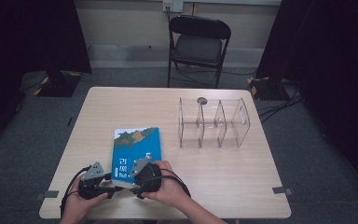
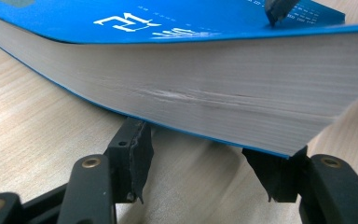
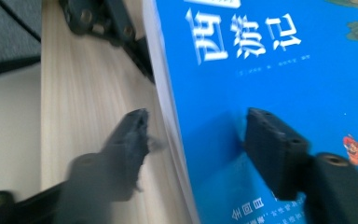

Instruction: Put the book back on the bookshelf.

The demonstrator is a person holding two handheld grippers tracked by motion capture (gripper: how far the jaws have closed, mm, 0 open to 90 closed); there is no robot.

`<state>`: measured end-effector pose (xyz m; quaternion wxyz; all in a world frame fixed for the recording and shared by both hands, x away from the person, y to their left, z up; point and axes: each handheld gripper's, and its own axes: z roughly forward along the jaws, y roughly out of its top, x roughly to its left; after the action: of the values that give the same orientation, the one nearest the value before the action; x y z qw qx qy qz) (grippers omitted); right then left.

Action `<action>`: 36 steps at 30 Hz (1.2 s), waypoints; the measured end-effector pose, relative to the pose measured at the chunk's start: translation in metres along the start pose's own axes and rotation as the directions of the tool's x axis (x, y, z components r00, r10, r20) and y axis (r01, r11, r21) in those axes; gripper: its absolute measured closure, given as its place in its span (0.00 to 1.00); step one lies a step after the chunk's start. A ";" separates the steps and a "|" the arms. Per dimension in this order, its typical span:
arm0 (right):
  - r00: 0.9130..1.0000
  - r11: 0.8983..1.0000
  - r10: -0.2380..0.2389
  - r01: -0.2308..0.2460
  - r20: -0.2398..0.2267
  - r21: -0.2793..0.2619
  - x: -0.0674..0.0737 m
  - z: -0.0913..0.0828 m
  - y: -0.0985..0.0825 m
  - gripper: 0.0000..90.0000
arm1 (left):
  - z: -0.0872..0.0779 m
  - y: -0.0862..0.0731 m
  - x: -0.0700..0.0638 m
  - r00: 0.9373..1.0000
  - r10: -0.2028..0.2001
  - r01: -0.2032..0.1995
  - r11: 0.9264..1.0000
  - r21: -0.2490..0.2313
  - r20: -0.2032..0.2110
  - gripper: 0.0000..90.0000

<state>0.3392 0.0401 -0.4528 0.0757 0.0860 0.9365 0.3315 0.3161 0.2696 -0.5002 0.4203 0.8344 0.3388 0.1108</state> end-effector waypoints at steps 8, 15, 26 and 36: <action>0.993 0.998 -0.058 0.062 0.101 -0.034 0.005 0.003 -0.020 0.27 | 0.000 0.000 0.000 1.000 -0.002 0.002 1.000 0.006 -0.002 0.47; 0.971 0.990 -0.128 0.138 0.202 -0.036 0.011 0.018 -0.022 0.19 | -0.001 0.002 0.000 1.000 0.011 -0.011 1.000 0.019 -0.006 0.47; 0.936 0.981 -0.165 0.188 0.311 -0.043 0.017 0.027 -0.023 0.26 | -0.003 0.007 0.000 1.000 0.005 -0.005 1.000 0.013 0.009 0.47; 0.921 0.977 -0.206 0.212 0.332 0.017 0.025 0.019 -0.016 0.52 | -0.002 0.012 -0.010 0.998 0.040 -0.039 0.999 0.021 -0.055 0.45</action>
<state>0.3173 0.0447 -0.4795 0.2678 0.0395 0.9110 0.3112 0.3132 0.2597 -0.4885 0.4002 0.8417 0.3349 0.1388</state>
